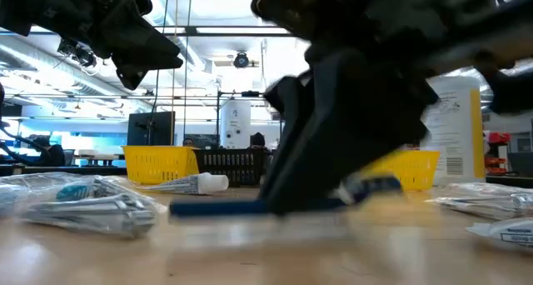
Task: Pick & Place Travel size toiletries
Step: Put the blue razor into the left black bin
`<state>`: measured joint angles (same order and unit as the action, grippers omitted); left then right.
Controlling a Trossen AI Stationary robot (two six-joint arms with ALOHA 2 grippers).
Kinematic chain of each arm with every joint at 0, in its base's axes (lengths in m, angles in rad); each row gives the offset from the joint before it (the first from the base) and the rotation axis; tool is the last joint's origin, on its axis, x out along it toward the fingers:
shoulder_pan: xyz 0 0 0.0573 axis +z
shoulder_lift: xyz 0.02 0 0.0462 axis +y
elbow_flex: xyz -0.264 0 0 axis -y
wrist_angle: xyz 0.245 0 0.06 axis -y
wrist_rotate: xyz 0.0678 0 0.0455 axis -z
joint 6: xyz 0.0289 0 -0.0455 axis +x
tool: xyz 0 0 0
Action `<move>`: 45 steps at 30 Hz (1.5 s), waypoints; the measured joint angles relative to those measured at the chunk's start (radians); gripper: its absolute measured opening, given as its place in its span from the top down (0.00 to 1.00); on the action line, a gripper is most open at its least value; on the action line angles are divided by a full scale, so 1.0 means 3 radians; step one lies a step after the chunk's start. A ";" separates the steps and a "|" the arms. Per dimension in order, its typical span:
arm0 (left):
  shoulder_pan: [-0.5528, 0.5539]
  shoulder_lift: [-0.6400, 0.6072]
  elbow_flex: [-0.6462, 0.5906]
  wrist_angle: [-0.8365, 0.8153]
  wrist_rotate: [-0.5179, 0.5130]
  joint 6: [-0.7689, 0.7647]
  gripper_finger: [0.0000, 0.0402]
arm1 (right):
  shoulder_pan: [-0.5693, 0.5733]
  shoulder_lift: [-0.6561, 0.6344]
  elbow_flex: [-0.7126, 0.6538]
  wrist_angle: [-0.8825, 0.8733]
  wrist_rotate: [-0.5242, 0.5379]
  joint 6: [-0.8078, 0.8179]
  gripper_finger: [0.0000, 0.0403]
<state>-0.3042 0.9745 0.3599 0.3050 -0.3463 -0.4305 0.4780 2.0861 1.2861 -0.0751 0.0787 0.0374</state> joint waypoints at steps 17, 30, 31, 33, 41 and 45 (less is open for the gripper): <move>-0.0001 0.0000 -0.0001 0.0003 -0.0025 -0.0003 0.73 | -0.0415 -0.0819 0.0004 -0.0354 0.1139 0.0350 0.88; 0.0000 0.0000 -0.0001 0.0016 -0.0204 -0.0454 0.73 | -0.0697 -0.0811 0.0004 -0.0415 0.1839 0.0578 0.88; 0.0000 0.0000 -0.0001 0.0018 -0.0312 -0.0520 0.73 | -0.0733 -0.0811 0.0004 -0.0413 0.1869 0.0668 0.88; 0.0001 -0.0001 -0.0001 0.0031 -0.0494 -0.0602 0.73 | -0.0821 -0.0811 0.0004 -0.0404 0.1943 0.0950 0.88; 0.0013 -0.0029 0.0143 0.0038 -0.0791 -0.0235 0.73 | -0.1305 -0.0540 0.0004 0.0137 0.1854 0.2028 0.87; 0.0011 -0.0028 0.0170 0.0047 -0.0790 -0.0111 0.73 | -0.1478 -0.0339 0.0004 0.0394 0.1792 0.2007 0.87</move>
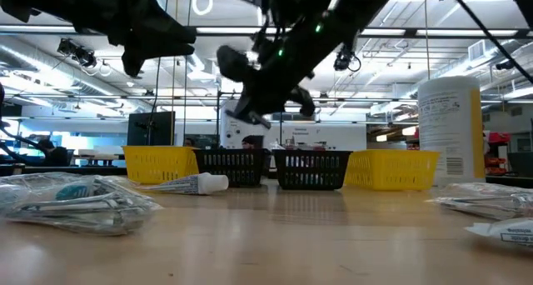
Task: Pick & Place Travel size toiletries
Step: Put the blue razor into the left black bin
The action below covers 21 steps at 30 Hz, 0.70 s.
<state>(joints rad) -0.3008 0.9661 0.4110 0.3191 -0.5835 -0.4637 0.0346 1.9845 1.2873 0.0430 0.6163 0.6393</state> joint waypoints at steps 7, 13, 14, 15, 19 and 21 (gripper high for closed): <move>0.0000 0.0000 0.0000 0.0002 0.0000 0.0107 0.73 | -0.0167 0.0193 0.0000 0.0033 -0.0001 0.0001 0.87; 0.0001 0.0000 0.0000 0.0003 0.0000 0.0113 0.73 | -0.0251 0.0266 0.0000 0.0111 -0.0198 0.0002 0.86; 0.0001 0.0000 0.0000 0.0003 0.0000 0.0113 0.73 | -0.0264 0.0268 0.0000 0.0117 -0.0244 0.0002 0.86; 0.0001 0.0000 0.0000 0.0001 0.0000 0.0113 0.73 | -0.0270 0.0277 0.0001 0.0137 -0.0252 0.0002 0.86; 0.0001 0.0000 0.0000 0.0003 0.0000 0.0113 0.73 | -0.0279 0.0290 0.0000 0.0129 -0.0313 -0.0051 0.84; 0.0001 0.0000 0.0000 0.0004 0.0000 0.0113 0.73 | -0.0289 0.0290 0.0001 0.0145 -0.0345 -0.0114 0.81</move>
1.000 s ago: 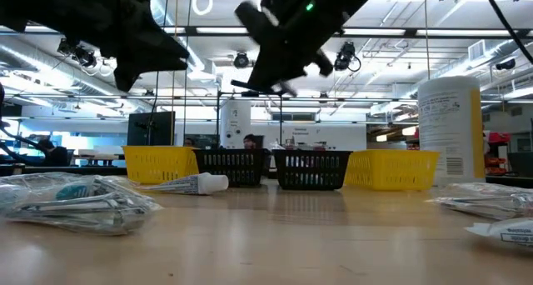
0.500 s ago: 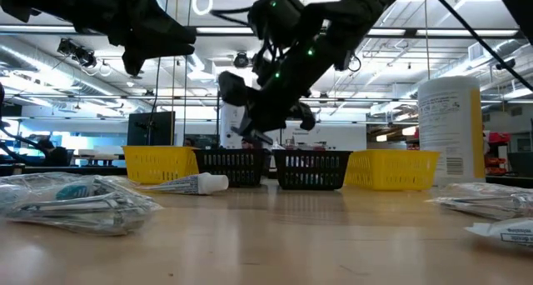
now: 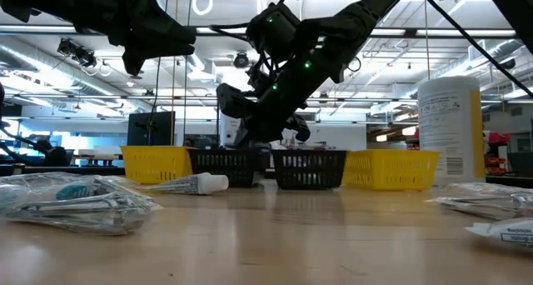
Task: Pick & Place Travel size toiletries
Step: Put the blue razor into the left black bin, then put the silver nail cutter into the right yellow bin
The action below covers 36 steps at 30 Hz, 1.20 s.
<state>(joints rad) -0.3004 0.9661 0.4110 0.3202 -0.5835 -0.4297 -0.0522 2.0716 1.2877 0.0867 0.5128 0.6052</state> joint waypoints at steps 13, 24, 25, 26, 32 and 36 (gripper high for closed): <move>0.0000 0.0000 0.0000 0.0000 0.0003 0.0000 0.73 | 0.0017 -0.0094 -0.0001 0.0027 -0.0104 -0.0501 0.56; -0.0001 0.0000 0.0000 -0.0047 0.0177 0.0000 0.73 | 0.0375 -0.0546 -0.0001 -0.0184 -0.0267 -0.1523 0.45; -0.0001 0.0000 0.0000 -0.0048 0.0194 0.0000 0.73 | 0.0424 -0.0585 0.0000 -0.0235 -0.0264 -0.1560 0.44; -0.0001 0.0000 0.0000 -0.0047 0.0209 0.0000 0.73 | 0.0470 -0.0624 0.0000 -0.0298 -0.0270 -0.1578 0.43; -0.0001 0.0000 0.0000 -0.0050 0.0267 0.0000 0.73 | 0.0750 -0.0852 0.0000 -0.0987 -0.0276 -0.1290 0.37; -0.0001 0.0000 0.0000 -0.0056 0.0267 0.0000 0.73 | 0.0923 -0.0974 0.0000 -0.1605 -0.0532 -0.0745 0.36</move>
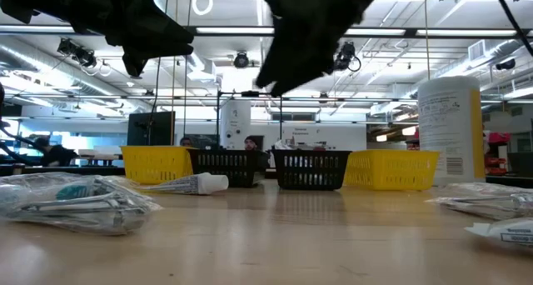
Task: Pick & Place Travel size toiletries
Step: Put the silver nail cutter into the right yellow bin
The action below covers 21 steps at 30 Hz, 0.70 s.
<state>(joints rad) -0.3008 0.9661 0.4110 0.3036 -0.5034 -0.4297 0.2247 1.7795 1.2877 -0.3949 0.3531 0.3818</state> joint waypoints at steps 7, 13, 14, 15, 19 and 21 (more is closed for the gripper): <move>0.0000 0.0000 -0.0001 -0.0015 0.0001 0.0002 0.73 | 0.0285 -0.0056 0.0000 -0.0942 -0.0483 0.0920 0.39; 0.0000 -0.0001 -0.0001 -0.0023 0.0138 0.0237 0.73 | 0.0463 -0.0056 0.0000 -0.1407 -0.0801 0.1543 0.43; 0.0000 0.0000 -0.0001 -0.0023 0.0167 0.0246 0.73 | 0.0490 -0.0056 0.0000 -0.1478 -0.0853 0.1627 0.43; 0.0000 0.0000 -0.0001 -0.0023 0.0179 0.0249 0.73 | 0.0516 -0.0056 0.0000 -0.1556 -0.0910 0.1696 0.44; 0.0000 0.0000 -0.0001 -0.0022 0.0178 0.0249 0.73 | 0.0614 -0.0056 0.0000 -0.2021 -0.1150 0.2079 0.44; 0.0000 0.0000 -0.0001 -0.0022 0.0178 0.0249 0.73 | 0.0660 -0.0056 0.0000 -0.2315 -0.1281 0.2409 0.44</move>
<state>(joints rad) -0.3007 0.9660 0.4107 0.2970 -0.4500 -0.3550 0.4227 1.7626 1.2877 -1.0894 -0.0313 1.1044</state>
